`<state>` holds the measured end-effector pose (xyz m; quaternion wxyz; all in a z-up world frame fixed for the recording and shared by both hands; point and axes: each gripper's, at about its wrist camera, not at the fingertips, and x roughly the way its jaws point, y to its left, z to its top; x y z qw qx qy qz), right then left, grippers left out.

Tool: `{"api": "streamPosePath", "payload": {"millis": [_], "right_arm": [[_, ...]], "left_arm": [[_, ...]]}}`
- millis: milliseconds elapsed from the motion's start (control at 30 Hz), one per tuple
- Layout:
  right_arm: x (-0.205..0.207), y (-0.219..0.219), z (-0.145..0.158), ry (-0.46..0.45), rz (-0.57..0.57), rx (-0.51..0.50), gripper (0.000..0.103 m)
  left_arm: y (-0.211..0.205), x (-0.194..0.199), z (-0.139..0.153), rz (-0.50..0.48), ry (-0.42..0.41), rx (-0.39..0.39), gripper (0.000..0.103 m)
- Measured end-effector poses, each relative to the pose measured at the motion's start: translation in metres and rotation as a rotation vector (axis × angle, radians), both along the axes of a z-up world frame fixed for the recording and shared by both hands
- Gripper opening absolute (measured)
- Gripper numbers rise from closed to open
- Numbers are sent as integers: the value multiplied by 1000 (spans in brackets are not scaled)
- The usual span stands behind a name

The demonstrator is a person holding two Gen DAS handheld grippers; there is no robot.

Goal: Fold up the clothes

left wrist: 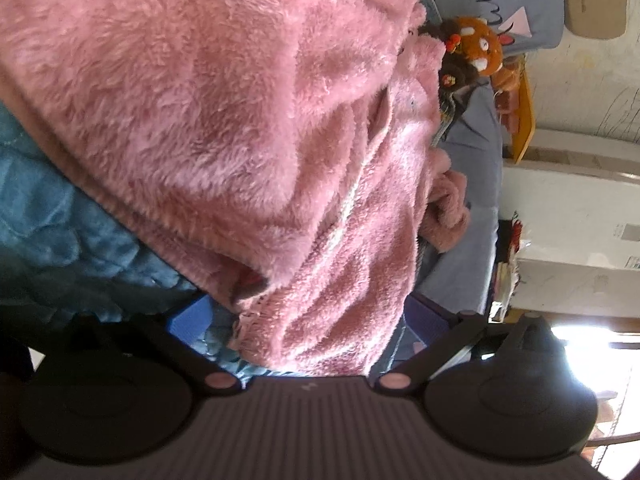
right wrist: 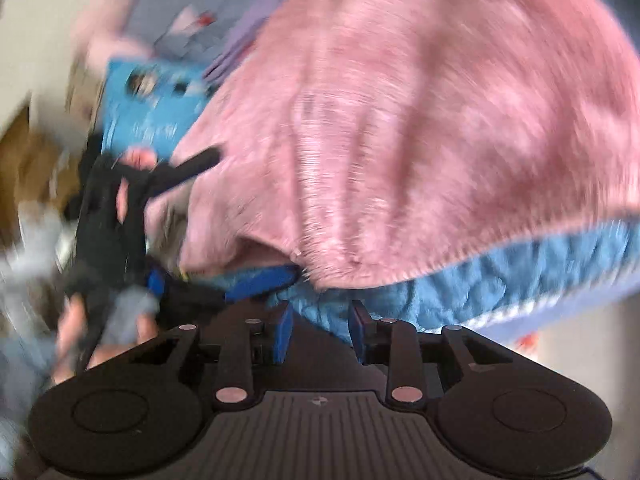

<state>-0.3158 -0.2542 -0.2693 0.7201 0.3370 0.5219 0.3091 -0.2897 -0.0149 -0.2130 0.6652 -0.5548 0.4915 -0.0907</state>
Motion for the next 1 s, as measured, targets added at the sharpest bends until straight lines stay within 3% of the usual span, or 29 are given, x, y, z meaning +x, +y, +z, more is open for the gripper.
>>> {"api": "streamPosePath", "payload": {"millis": [133,233,333,533,700,867,1000], "right_arm": [[6,4,-9,21,-44,70,28],[15,10,-16,47,-59,75,11],[20,9,-22,79,-85,104,7],[9,-21,-25,187,-275,371,7],[-2,-42,-35,290,-454,539,7],[-10,-30,-44,365,-461,581,7],[-14,-30,-49,407,-469,597,7]], "left_arm": [[2,0,3,-28,-2,33,103],[2,1,5,-43,-7,53,103],[2,1,7,-43,-8,60,103],[2,-2,14,-46,-35,106,103],[6,-8,10,-32,-58,7,103],[11,-14,7,-18,-82,-93,103],[16,-23,8,6,-89,-124,103]]}}
